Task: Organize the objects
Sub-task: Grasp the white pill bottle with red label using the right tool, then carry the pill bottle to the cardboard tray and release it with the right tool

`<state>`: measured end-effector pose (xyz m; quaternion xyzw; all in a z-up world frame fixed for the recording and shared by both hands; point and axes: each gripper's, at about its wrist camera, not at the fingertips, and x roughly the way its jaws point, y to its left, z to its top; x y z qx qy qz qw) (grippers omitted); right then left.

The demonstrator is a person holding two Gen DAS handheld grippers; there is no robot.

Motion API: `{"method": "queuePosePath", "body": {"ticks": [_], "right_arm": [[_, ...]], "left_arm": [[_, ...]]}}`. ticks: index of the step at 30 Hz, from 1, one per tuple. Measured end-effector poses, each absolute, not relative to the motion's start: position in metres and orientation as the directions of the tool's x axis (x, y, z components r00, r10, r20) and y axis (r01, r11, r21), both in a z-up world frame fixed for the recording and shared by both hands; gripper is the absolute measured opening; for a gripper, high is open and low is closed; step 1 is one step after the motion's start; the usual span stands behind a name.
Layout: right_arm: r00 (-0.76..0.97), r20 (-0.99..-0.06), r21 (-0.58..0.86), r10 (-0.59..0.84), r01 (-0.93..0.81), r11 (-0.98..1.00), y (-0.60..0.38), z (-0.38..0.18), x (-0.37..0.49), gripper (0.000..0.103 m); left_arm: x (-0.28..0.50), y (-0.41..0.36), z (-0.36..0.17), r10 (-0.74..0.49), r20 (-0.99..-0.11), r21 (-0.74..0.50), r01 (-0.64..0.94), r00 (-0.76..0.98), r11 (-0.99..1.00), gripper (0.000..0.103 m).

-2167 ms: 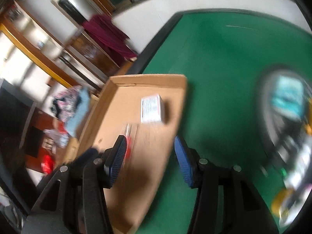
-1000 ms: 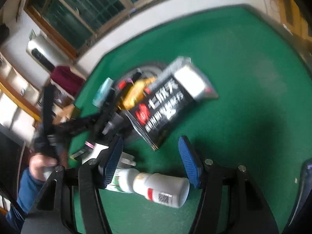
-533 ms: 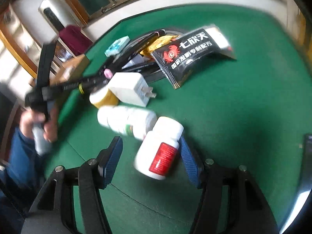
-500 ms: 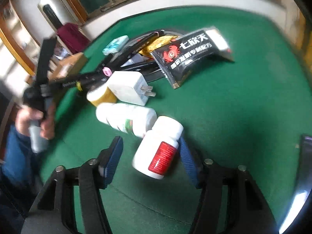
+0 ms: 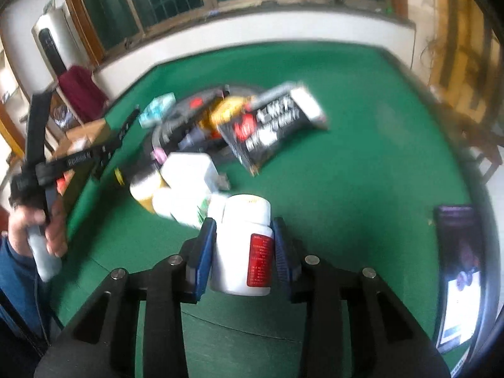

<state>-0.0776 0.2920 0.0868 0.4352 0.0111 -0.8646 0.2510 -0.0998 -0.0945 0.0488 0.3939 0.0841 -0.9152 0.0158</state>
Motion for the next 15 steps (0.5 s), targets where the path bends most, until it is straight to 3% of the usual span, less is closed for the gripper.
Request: {"method": "queuePosePath", "body": {"ticks": [4,15], "right_arm": [[-0.507,-0.723,0.218,-0.469,0.477,-0.852,0.271,0.104,-0.075,0.033],[-0.443,-0.733,0.204,-0.516,0.581,-0.788,0.188,0.107,-0.058,0.033]], "left_arm": [[-0.091,-0.108,0.061,0.06,-0.697,-0.182,0.095,-0.714,-0.979,0.012],[-0.078,-0.119,0.067,0.047,-0.677,-0.205,0.127,-0.735,-0.971,0.012]]}}
